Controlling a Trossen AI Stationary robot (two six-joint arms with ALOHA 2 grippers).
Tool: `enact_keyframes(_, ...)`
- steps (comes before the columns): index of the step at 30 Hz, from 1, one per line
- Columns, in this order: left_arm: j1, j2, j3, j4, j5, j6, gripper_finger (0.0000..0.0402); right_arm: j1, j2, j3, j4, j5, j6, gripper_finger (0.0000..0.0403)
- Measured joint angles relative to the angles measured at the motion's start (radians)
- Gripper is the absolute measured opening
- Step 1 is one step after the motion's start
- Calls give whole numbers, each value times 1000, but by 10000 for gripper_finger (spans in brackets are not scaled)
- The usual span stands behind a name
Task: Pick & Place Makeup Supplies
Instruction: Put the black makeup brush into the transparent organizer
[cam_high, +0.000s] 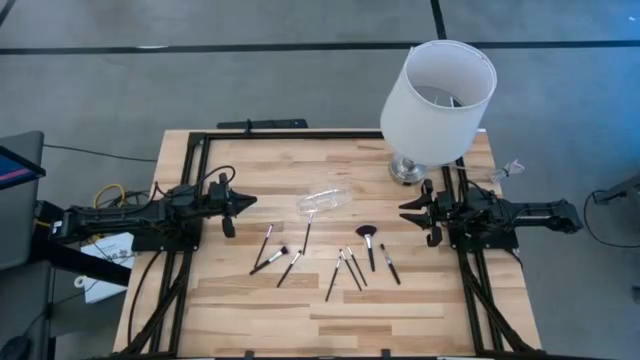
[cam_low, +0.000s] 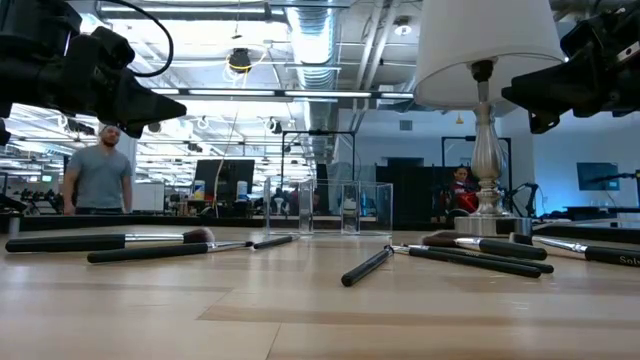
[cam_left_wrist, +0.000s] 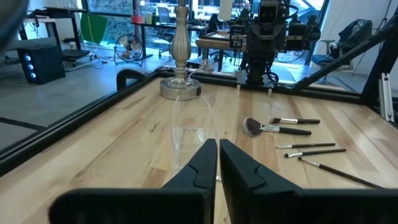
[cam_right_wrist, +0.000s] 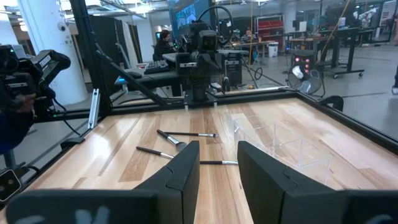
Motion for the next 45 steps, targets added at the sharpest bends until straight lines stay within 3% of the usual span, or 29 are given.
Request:
enact_keyframes(7, 0, 0, 0, 72, 5, -168, 16, 0, 0, 0, 0, 0, 0, 100)
enact_keyframes(16, 0, 0, 0, 80, 0, -56, 20, 0, 0, 0, 0, 0, 0, 100)
enact_keyframes(25, 0, 42, 0, 161, -42, -10, 111, 0, 0, 0, 0, 0, 0, 100)
enact_keyframes(29, 0, 148, 0, 296, -48, -25, 148, -2, 0, 0, 0, 1, -35, 100)
enact_keyframes(34, 0, 328, 1, 472, -52, -104, 160, -6, 0, 0, 4, 2, -103, 100)
enact_keyframes(40, -32, 582, 0, 458, -46, -222, 153, 6, 0, 0, 129, 2, 180, 100)
enact_keyframes(45, -67, 752, 37, 456, -73, -264, 143, 5, -1, 0, 237, 1, 176, 100)
